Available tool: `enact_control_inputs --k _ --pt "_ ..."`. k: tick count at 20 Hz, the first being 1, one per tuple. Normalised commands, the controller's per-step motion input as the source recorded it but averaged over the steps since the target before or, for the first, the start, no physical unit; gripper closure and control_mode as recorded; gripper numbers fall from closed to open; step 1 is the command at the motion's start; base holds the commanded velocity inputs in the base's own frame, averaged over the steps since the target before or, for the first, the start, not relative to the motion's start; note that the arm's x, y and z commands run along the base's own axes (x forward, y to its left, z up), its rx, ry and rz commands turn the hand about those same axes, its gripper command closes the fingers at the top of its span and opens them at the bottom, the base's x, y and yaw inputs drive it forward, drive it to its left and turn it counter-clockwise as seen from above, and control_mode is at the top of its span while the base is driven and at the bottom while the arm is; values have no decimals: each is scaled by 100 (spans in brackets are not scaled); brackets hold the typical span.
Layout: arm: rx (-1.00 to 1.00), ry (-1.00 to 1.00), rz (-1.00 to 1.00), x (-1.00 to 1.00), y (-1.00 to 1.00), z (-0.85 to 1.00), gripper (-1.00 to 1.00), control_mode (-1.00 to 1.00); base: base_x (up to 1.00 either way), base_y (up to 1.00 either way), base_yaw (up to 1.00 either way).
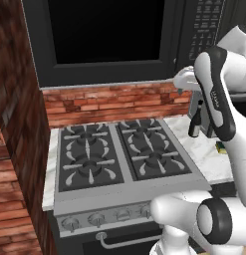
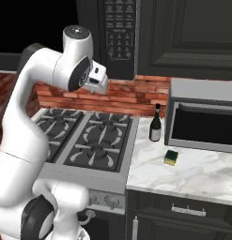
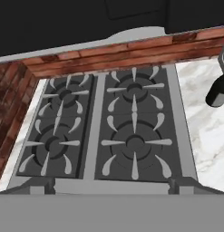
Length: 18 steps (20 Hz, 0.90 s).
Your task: Place the sponge inside the microwave to prepare for sanitizing.
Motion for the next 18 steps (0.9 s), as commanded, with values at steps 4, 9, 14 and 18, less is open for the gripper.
enact_control_inputs --k 4,9,14,18 --pt "0 0 0 20 -3 25 -100 -100 0 0 0" --pt "0 0 1 19 -3 18 -100 -100 0 0 0" --pt "-1 -8 2 17 -1 16 -100 -100 0 0 0" --pt "0 -18 2 16 -1 12 -100 -100 0 0 0"
